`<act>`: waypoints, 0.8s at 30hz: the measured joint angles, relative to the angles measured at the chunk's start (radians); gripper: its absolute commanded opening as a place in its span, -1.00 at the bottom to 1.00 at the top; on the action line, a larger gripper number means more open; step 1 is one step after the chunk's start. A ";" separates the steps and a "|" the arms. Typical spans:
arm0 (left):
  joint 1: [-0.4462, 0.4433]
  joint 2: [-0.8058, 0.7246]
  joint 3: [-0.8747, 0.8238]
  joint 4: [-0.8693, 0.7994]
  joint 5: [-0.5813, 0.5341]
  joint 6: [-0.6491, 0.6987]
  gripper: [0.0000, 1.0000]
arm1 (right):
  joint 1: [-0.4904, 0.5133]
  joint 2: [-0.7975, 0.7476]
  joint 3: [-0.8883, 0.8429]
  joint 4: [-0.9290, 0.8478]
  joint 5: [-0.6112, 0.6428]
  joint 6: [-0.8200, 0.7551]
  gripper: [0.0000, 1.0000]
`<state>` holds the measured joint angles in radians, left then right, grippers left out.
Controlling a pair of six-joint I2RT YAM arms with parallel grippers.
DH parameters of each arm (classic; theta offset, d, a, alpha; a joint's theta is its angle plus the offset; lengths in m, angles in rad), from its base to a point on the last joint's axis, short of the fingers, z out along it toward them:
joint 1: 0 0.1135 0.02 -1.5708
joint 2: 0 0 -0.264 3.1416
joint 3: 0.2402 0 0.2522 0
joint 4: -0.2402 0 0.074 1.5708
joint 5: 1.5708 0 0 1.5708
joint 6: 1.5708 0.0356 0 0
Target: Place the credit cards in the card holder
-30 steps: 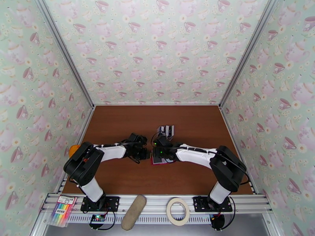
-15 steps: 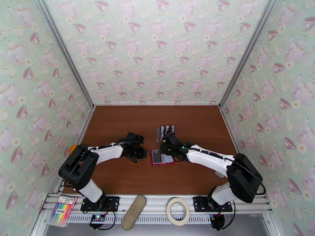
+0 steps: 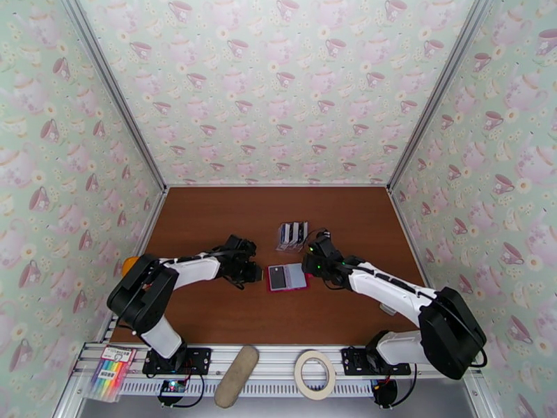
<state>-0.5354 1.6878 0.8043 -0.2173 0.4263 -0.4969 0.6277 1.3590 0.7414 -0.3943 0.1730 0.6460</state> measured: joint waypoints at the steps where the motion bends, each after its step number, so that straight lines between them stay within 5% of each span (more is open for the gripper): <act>1: -0.001 0.004 0.004 0.000 0.000 0.000 -0.54 | -0.006 0.000 -0.010 0.002 -0.004 0.000 0.16; 24: -0.011 0.127 0.148 -0.041 0.037 0.008 -0.55 | -0.059 0.050 -0.102 0.145 -0.116 -0.003 0.16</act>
<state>-0.5468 1.8145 0.9527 -0.2584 0.4637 -0.4892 0.5686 1.4090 0.6395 -0.2489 0.0574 0.6426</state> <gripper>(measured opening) 0.226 0.581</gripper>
